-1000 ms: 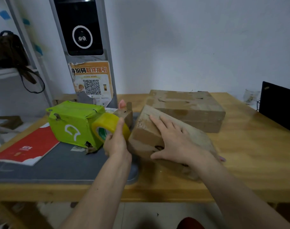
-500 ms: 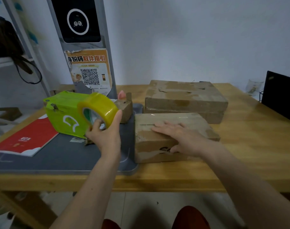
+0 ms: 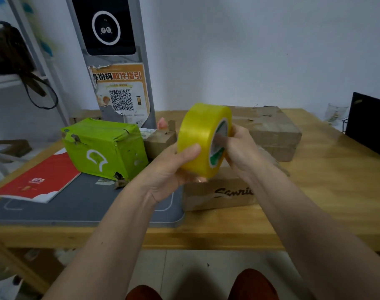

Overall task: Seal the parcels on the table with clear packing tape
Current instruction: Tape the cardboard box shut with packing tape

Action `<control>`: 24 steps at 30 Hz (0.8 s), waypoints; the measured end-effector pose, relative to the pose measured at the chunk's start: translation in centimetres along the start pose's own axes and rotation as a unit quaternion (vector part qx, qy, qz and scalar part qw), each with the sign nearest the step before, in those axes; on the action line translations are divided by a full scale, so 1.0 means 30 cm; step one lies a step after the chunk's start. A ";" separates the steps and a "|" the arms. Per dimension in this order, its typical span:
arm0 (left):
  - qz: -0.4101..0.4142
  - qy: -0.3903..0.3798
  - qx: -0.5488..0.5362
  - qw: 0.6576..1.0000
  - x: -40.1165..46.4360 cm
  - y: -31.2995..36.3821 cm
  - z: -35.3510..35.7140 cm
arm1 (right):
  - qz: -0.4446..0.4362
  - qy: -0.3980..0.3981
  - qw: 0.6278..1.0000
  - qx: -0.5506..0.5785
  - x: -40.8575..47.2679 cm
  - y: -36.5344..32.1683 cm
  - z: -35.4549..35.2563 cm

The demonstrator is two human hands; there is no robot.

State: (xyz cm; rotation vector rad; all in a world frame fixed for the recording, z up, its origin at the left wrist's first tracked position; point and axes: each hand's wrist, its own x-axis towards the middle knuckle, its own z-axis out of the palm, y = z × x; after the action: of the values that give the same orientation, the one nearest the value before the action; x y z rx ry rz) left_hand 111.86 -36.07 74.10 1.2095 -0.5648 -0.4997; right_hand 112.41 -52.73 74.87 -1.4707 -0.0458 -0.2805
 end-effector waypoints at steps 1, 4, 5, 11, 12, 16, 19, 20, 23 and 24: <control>-0.015 -0.012 -0.027 0.999 0.000 -0.004 -0.002 | -0.018 0.015 1.000 0.014 0.005 0.000 0.000; -0.058 -0.017 -0.152 0.987 -0.013 -0.036 -0.019 | -0.057 0.026 0.997 0.049 0.015 -0.023 -0.007; -0.065 -0.006 -0.189 0.980 -0.015 -0.051 -0.020 | -0.059 0.036 0.996 0.056 0.017 -0.030 -0.008; -0.113 0.110 -0.285 0.946 -0.033 -0.072 0.018 | -0.051 0.079 0.994 0.050 0.022 -0.032 0.017; -0.114 0.128 -0.305 0.937 -0.036 -0.074 0.014 | -0.053 0.083 0.994 0.049 0.021 -0.031 0.020; -0.105 0.169 -0.296 0.934 -0.055 -0.072 0.006 | -0.059 0.093 0.993 0.039 0.011 -0.035 0.035; -0.105 0.199 -0.290 0.930 -0.063 -0.062 0.008 | -0.066 0.101 0.992 0.025 0.002 -0.043 0.051; -0.102 0.213 -0.285 0.929 -0.064 -0.058 0.008 | -0.067 0.101 0.993 0.016 0.000 -0.044 0.057; -0.073 0.252 -0.211 0.941 -0.066 -0.055 -0.001 | -0.063 0.092 0.994 -0.004 -0.009 -0.047 0.074; -0.059 0.261 -0.178 0.947 -0.068 -0.054 -0.008 | -0.062 0.091 0.994 -0.010 -0.014 -0.046 0.079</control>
State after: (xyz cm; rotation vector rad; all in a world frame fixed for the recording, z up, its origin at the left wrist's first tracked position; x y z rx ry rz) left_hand 110.38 -35.05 72.20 0.9747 0.0540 -0.3418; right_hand 112.04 -50.42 76.37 -1.4596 0.0139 -0.5162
